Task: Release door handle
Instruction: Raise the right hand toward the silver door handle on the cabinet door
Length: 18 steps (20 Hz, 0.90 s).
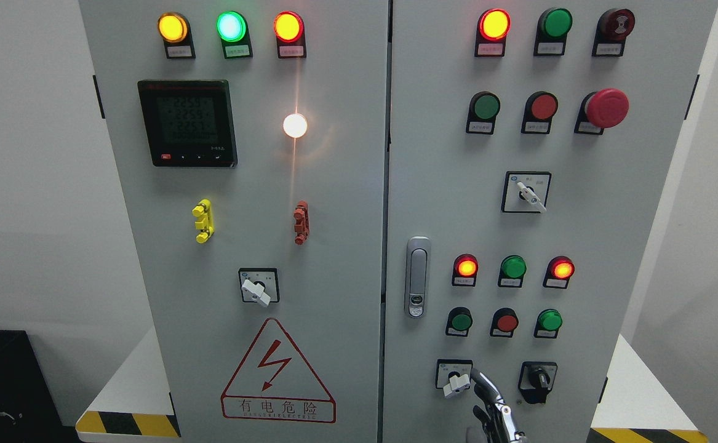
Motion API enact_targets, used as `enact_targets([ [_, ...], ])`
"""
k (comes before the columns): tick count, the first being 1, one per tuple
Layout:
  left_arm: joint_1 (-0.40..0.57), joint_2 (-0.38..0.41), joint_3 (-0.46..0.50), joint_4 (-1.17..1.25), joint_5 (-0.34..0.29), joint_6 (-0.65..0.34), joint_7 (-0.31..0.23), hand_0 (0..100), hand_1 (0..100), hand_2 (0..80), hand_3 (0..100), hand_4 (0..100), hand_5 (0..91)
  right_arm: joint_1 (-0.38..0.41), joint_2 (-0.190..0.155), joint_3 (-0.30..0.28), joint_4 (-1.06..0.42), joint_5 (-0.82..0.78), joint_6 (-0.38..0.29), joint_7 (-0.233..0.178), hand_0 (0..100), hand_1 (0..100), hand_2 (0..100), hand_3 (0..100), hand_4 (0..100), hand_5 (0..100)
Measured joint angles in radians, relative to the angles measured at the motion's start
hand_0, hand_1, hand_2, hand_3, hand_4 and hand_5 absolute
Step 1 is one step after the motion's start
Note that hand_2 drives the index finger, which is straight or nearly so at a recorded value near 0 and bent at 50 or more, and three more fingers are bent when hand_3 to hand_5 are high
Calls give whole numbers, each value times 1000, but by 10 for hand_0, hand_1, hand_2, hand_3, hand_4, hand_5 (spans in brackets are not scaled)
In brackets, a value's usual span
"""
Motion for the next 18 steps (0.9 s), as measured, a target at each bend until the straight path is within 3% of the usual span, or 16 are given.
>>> enact_targets([
  [6,0,0,0,0,0,0,0,120,556,0,0,0,0,-1,-1,-5,0,0,0,1,531,165,0,141,167,150],
  [8,0,0,0,0,0,0,0,120,556,0,0,0,0,-2,-1,-6,0,0,0,1,530,169,0,164,223,211],
  [10,0,0,0,0,0,0,0,120,556,0,0,0,0,-4,-1,-8,0,0,0,2,517,191,0,336,447,416],
  [11,0,0,0,0,0,0,0,120,556,0,0,0,0,-5,-1,-9,0,1,0,2,489,235,0,510,594,508],
  [14,0,0,0,0,0,0,0,120,556,0,0,0,0,-12,-2,-11,0,16,0,2,497,336,37,742,766,746],
  [18,0,0,0,0,0,0,0,120,556,0,0,0,0,-31,-3,-13,0,93,1,17,531,378,104,840,868,872],
])
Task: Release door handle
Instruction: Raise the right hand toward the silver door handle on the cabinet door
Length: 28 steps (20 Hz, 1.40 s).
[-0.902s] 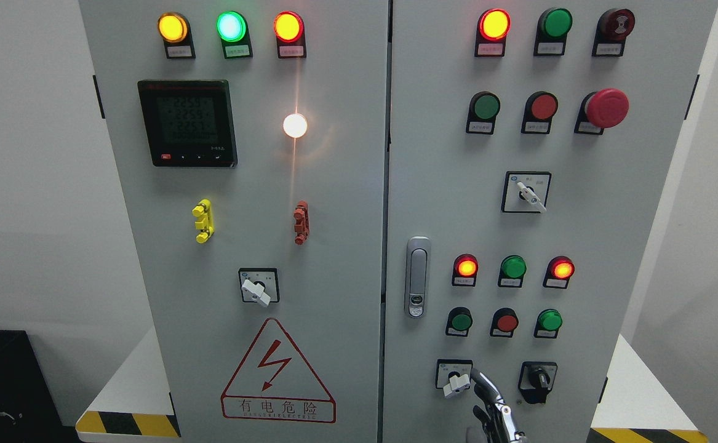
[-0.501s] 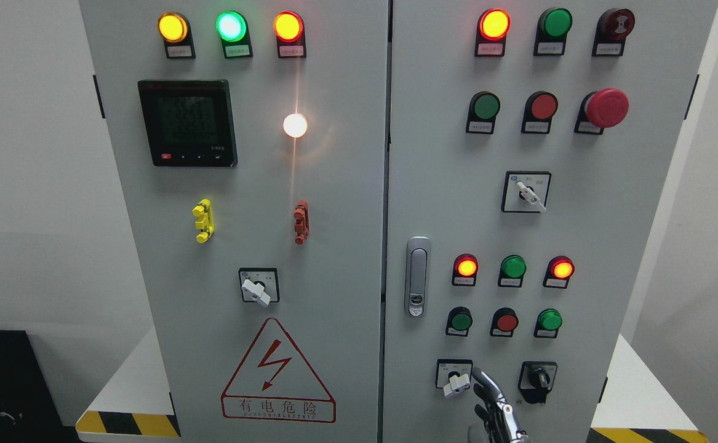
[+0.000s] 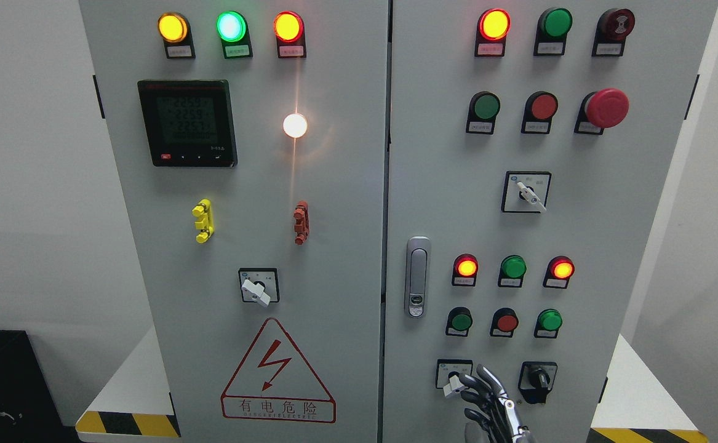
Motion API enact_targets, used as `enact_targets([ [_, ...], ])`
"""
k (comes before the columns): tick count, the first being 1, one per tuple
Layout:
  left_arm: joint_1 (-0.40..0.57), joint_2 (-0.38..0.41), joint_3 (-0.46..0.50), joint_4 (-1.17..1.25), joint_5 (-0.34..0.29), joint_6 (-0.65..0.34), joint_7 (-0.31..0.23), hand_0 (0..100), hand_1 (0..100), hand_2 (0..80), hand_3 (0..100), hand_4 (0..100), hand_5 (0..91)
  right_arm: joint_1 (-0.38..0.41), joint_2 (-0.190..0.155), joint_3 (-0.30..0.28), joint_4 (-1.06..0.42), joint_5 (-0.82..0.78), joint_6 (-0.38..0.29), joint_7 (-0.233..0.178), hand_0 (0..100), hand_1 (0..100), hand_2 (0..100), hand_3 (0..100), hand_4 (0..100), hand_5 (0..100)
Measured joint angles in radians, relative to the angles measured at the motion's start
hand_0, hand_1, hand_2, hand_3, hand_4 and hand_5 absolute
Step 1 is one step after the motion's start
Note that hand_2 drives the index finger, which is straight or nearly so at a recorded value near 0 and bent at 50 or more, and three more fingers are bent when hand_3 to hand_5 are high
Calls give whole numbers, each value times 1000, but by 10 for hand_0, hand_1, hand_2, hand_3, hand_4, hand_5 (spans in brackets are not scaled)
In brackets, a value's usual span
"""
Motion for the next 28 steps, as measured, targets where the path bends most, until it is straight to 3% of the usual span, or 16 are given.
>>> enact_targets([
  [8,0,0,0,0,0,0,0,120,556,0,0,0,0,-77,0,-7,0,193,1,32,541,382,112,854,874,879],
  [19,0,0,0,0,0,0,0,120,556,0,0,0,0,-119,2,-15,1,552,-4,36,550,366,71,858,892,937],
  [28,0,0,0,0,0,0,0,120,556,0,0,0,0,-140,3,-9,6,822,-3,32,552,368,50,862,893,914],
])
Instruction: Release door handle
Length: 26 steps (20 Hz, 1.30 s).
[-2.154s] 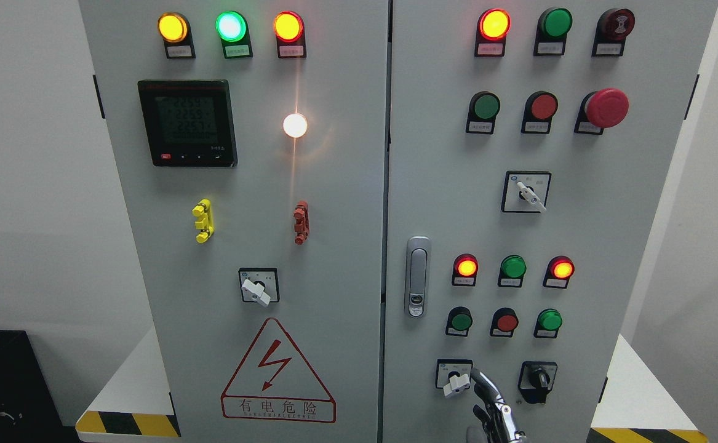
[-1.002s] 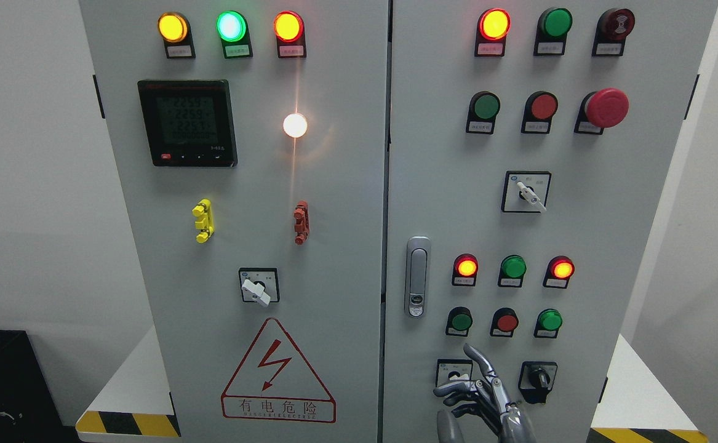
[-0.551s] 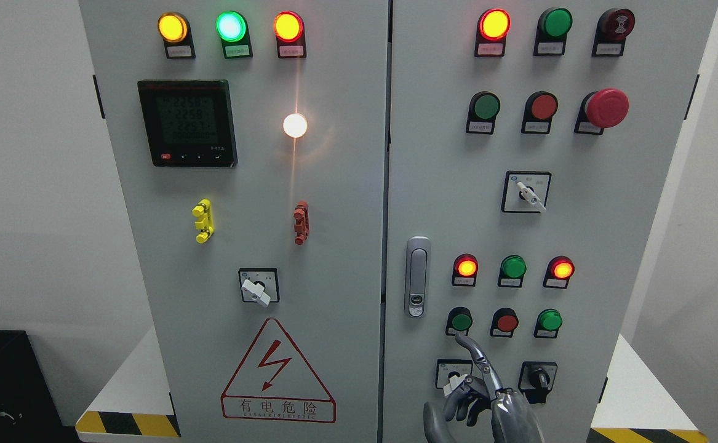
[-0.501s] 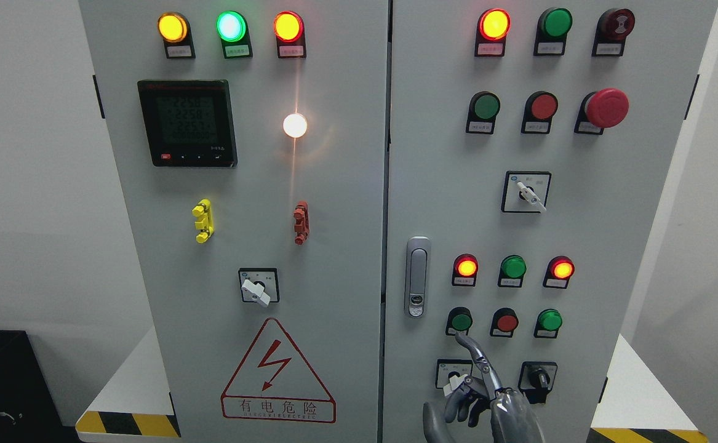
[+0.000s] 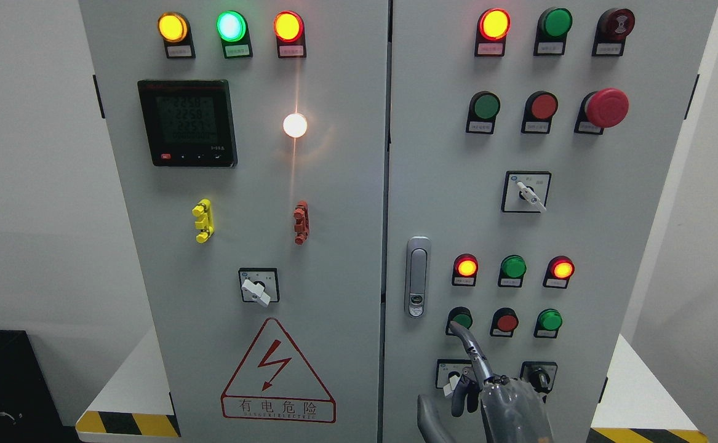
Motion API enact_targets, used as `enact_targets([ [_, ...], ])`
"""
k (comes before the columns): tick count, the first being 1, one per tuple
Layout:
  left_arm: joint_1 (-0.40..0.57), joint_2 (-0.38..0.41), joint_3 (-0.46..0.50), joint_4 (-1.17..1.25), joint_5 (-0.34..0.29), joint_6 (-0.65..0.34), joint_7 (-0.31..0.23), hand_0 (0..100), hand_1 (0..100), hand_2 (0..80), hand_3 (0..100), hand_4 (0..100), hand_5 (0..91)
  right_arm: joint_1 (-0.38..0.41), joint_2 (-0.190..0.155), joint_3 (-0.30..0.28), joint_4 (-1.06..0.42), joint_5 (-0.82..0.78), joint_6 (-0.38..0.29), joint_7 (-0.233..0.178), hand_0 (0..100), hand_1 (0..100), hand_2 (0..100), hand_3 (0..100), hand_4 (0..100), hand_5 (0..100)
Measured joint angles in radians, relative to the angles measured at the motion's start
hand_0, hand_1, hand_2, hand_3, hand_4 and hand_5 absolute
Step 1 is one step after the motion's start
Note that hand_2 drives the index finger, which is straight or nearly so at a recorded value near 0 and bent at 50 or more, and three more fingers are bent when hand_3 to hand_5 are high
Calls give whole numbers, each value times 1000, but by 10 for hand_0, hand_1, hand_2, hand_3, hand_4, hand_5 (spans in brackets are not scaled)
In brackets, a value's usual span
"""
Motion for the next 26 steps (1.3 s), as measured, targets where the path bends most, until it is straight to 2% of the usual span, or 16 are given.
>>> enact_targets([
  [3,0,0,0,0,0,0,0,120,556,0,0,0,0,-6,0,2,6,81,2,0,555,349,40,836,851,861],
  [11,0,0,0,0,0,0,0,120,556,0,0,0,0,-33,3,18,34,253,16,-1,548,321,5,816,841,849],
  [16,0,0,0,0,0,0,0,120,556,0,0,0,0,-70,4,38,60,302,76,-2,545,305,0,815,837,841],
  [26,0,0,0,0,0,0,0,120,556,0,0,0,0,-118,5,72,116,381,100,-5,541,291,0,803,824,832],
])
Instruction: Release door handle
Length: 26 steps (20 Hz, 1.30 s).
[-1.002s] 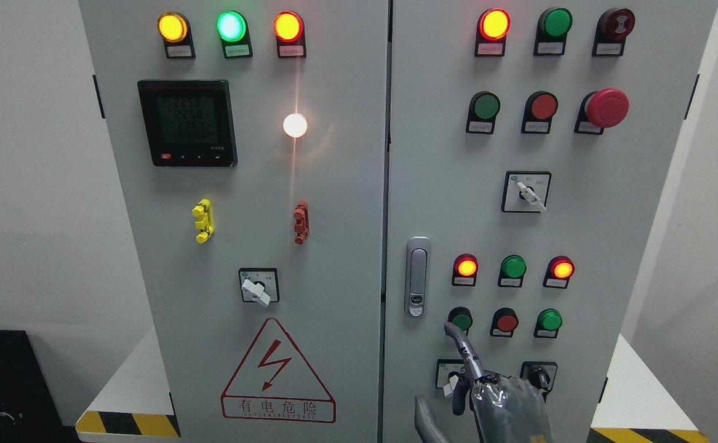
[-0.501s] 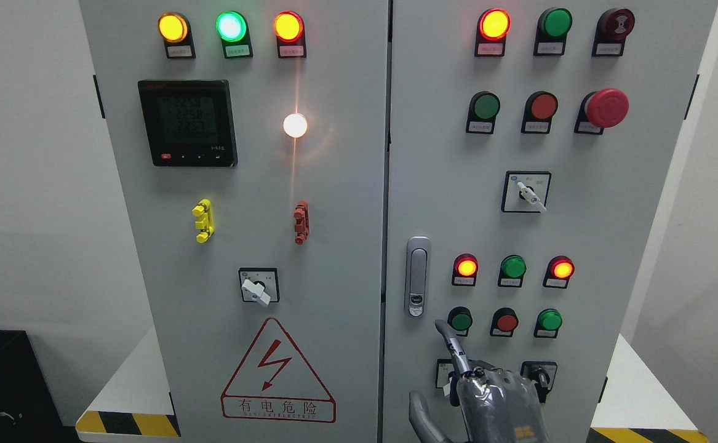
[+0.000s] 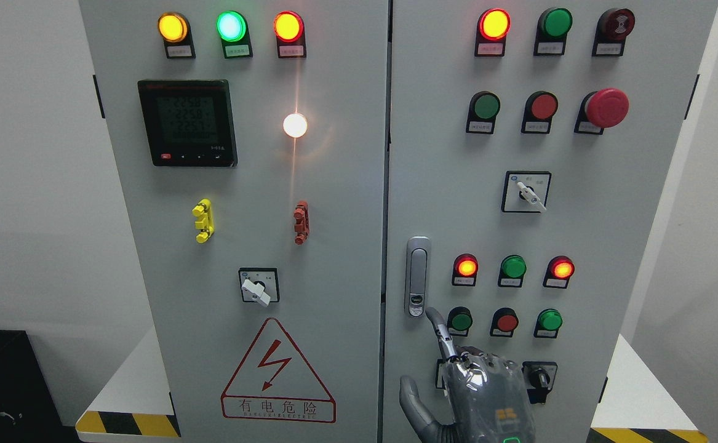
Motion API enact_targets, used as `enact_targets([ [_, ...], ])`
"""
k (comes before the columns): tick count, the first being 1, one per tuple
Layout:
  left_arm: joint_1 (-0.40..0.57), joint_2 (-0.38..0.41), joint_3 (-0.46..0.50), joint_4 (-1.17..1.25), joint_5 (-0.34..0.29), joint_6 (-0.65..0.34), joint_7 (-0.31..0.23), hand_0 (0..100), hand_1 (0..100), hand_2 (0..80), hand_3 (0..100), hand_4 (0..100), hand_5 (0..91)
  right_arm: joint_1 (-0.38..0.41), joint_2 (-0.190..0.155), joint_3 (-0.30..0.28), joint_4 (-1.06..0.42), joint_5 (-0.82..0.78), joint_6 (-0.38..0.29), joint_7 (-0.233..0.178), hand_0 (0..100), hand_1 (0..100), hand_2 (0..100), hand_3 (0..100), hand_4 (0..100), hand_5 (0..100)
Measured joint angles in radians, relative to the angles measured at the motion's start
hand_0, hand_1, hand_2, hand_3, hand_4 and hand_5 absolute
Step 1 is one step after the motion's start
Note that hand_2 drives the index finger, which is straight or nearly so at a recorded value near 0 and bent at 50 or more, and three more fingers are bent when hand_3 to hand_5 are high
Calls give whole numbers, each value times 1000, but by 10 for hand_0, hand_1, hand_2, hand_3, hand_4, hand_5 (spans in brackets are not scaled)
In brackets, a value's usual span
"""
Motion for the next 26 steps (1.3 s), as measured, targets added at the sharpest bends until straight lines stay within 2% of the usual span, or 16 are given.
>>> enact_targets([
  [9,0,0,0,0,0,0,0,120,556,0,0,0,0,-56,1,16,59,27,45,2,540,289,0,806,818,830],
  [13,0,0,0,0,0,0,0,120,556,0,0,0,0,-67,1,20,77,43,62,5,539,288,0,848,819,853],
  [26,0,0,0,0,0,0,0,120,556,0,0,0,0,-91,0,27,107,66,67,2,538,281,0,898,872,893],
])
